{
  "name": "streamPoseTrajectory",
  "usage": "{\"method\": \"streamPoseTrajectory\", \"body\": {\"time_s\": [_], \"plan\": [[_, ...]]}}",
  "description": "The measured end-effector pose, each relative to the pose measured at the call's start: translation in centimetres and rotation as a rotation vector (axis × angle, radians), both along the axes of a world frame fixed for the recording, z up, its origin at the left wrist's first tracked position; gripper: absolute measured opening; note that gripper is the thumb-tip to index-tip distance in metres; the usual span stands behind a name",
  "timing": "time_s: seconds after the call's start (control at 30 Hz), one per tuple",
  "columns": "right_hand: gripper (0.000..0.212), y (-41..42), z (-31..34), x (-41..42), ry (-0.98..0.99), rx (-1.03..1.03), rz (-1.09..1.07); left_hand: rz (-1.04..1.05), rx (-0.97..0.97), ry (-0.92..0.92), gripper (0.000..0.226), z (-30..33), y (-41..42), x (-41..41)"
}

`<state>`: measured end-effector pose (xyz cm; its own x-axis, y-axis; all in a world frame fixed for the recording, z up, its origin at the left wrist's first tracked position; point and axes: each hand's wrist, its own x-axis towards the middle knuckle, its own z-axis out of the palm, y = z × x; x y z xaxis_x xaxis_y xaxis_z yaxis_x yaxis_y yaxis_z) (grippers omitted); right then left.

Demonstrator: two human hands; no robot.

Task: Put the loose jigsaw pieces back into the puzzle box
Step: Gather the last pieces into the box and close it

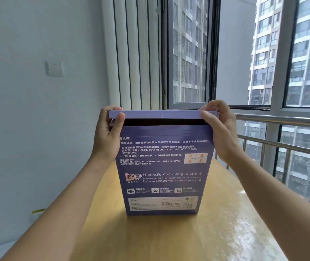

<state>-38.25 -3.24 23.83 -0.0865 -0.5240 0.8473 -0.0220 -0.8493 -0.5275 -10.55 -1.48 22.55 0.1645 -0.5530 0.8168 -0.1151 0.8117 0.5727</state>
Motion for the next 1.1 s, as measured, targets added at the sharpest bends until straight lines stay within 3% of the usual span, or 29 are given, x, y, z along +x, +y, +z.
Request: {"method": "streamPoseTrajectory", "body": {"time_s": [0.1,0.3,0.4,0.47,0.63,0.77,1.1], "plan": [[0.022,-0.3,-0.2,-0.2,0.031,-0.003,-0.063,-0.04,0.032,0.001,0.021,-0.3,0.2,0.3],[0.017,-0.4,-0.4,-0.9,0.089,0.054,-0.071,-0.094,0.071,0.008,0.023,-0.6,0.2,0.6],[0.008,0.0,-0.8,-1.4,0.143,0.014,-0.253,-0.1,0.113,0.031,0.032,-0.8,0.2,0.6],[0.01,0.2,-1.0,-1.6,0.077,0.006,-0.304,-0.087,0.127,0.052,0.027,-1.0,0.0,0.5],[0.016,0.6,-0.6,-1.8,-0.009,0.064,-0.24,-0.068,0.118,0.141,0.008,-0.5,-0.4,-0.4],[0.012,0.6,-0.2,-2.2,-0.042,0.115,-0.153,-0.13,0.146,0.157,0.01,-0.2,-0.6,0.0],[0.009,1.0,0.2,-3.4,0.126,0.082,-0.201,-0.245,0.187,0.127,0.011,0.4,-0.5,1.8]]}}
